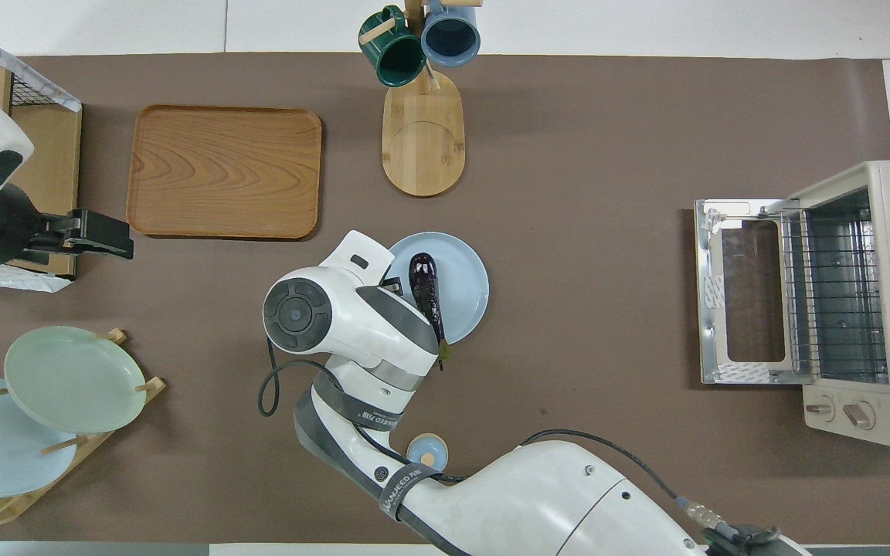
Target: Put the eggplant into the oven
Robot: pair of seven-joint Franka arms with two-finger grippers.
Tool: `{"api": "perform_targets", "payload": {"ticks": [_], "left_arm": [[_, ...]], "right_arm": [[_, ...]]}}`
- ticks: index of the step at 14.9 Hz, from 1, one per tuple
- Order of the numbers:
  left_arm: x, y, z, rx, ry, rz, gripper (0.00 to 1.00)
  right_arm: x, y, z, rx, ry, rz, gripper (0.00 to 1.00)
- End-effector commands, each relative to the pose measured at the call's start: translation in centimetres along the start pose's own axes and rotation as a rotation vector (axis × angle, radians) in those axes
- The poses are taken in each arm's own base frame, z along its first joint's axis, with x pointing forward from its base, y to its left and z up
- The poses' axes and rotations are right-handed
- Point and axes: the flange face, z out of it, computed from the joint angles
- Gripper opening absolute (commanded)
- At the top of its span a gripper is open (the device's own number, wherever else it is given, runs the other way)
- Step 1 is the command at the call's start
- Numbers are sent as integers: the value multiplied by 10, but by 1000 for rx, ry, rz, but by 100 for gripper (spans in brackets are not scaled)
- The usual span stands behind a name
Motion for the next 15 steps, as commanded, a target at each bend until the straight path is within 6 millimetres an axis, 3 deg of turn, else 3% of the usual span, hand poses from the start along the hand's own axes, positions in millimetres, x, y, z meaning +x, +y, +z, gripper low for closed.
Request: {"api": "perform_targets", "payload": {"ticks": [1, 3, 4, 6, 8, 10, 12, 15], "left_arm": [[-2, -3, -5, 50, -45, 20, 100], [-4, -2, 4, 50, -50, 22, 100], [-4, -2, 5, 50, -50, 21, 100], [-3, -4, 3, 50, -49, 18, 100], [-3, -5, 2, 48, -49, 16, 100], [-1, -4, 1, 40, -48, 15, 100], [-1, -4, -6, 34, -41, 10, 100], [-2, -5, -11, 33, -35, 13, 100]], "right_arm": [[-5, 5, 11, -21, -1, -13, 23], [-9, 4, 14, -31, -15, -16, 4], [-8, 7, 14, -36, -17, -14, 0], [-7, 9, 5, -59, -31, -11, 0], [4, 27, -17, -106, -46, -6, 0], [22, 74, -54, -158, -76, -26, 0], [33, 121, -78, -196, -116, -27, 0], [27, 195, -95, -239, -176, 5, 0]]}}
